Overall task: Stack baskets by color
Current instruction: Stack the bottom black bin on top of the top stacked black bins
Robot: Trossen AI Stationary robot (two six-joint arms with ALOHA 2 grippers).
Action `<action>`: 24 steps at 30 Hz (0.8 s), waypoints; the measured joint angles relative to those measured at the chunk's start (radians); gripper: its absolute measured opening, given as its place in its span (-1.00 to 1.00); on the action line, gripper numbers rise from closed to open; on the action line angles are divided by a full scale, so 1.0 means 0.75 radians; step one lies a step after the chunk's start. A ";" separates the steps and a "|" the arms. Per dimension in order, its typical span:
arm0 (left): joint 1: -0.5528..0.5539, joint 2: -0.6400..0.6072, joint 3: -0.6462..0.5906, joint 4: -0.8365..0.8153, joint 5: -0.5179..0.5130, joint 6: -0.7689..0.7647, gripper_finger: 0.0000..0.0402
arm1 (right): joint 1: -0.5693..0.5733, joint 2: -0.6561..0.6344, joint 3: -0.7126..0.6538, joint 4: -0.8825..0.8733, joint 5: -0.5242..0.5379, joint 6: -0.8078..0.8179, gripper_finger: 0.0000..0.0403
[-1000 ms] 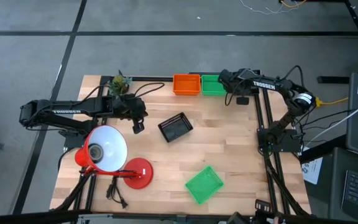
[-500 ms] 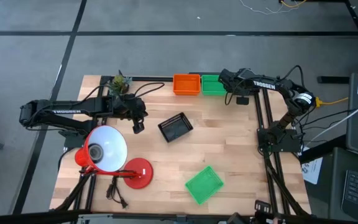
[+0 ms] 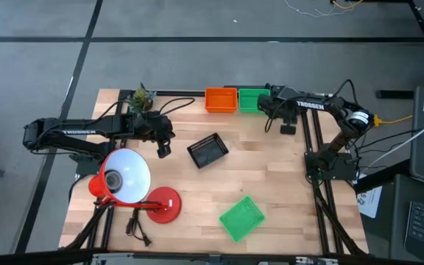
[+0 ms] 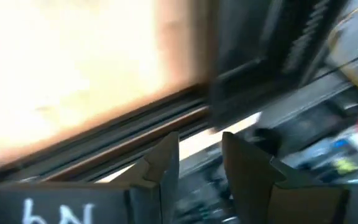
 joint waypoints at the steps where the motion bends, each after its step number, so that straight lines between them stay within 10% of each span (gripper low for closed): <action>1: 0.000 0.000 0.000 0.000 0.005 0.000 -0.95 | 0.016 0.000 0.000 -0.058 -0.070 0.087 -0.39; 10: -0.001 0.038 0.000 0.025 0.057 -0.072 -0.89 | 0.136 0.000 0.000 -0.127 -0.878 0.520 -0.39; 24: -0.115 0.672 0.032 0.227 0.193 -0.217 -0.99 | 0.352 -0.068 0.000 -0.200 -0.969 0.425 -0.39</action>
